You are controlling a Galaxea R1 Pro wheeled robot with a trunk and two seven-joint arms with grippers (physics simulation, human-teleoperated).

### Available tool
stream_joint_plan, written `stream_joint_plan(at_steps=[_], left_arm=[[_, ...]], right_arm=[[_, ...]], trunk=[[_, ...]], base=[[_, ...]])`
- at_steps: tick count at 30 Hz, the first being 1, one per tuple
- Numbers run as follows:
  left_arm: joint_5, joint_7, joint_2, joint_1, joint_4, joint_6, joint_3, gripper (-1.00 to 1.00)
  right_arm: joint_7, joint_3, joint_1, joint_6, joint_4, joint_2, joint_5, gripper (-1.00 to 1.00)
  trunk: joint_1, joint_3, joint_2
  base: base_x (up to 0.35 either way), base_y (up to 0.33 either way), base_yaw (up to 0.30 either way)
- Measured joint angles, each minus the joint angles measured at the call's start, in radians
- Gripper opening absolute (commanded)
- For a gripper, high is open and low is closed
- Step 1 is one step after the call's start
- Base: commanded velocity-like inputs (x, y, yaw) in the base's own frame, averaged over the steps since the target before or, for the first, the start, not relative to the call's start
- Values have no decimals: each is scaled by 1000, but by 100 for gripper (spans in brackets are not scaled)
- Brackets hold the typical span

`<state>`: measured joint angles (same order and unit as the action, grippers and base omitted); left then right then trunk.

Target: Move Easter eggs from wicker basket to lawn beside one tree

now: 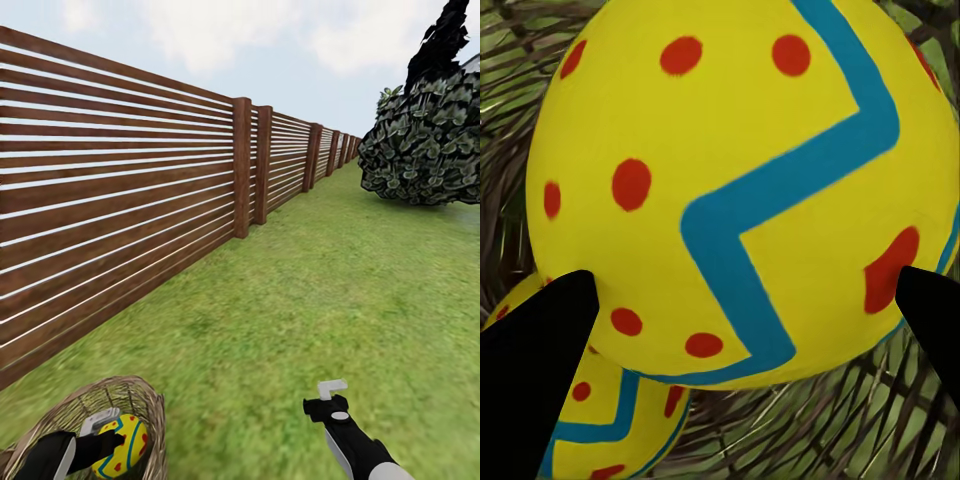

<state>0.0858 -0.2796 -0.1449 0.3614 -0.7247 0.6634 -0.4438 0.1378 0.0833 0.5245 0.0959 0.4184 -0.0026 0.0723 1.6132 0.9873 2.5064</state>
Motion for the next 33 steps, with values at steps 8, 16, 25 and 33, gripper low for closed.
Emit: stream_joint_plan(at_steps=[8, 16, 25, 33], left_arm=[[3, 0, 23, 0, 1, -2, 3, -100], [6, 0, 28, 0, 2, -3, 5, -100], [6, 0, 26, 0, 1, -2, 5, -100], [4, 0, 26, 0, 2, -1, 5, -100]], right_arm=[[0, -1, 0, 1, 0, 0, -1, 100], [0, 0, 0, 1, 0, 0, -1, 100], [0, 0, 0, 1, 0, 2, -1, 100], [0, 0, 0, 1, -1, 5, -1, 100]], trunk=[[-4, -31, -2], [-7, -62, -4], [-11, -97, -6], [-28, -125, -35]], base=[[0, -114, 0], [0, -253, 0], [0, -3, 0], [-99, 21, 0]])
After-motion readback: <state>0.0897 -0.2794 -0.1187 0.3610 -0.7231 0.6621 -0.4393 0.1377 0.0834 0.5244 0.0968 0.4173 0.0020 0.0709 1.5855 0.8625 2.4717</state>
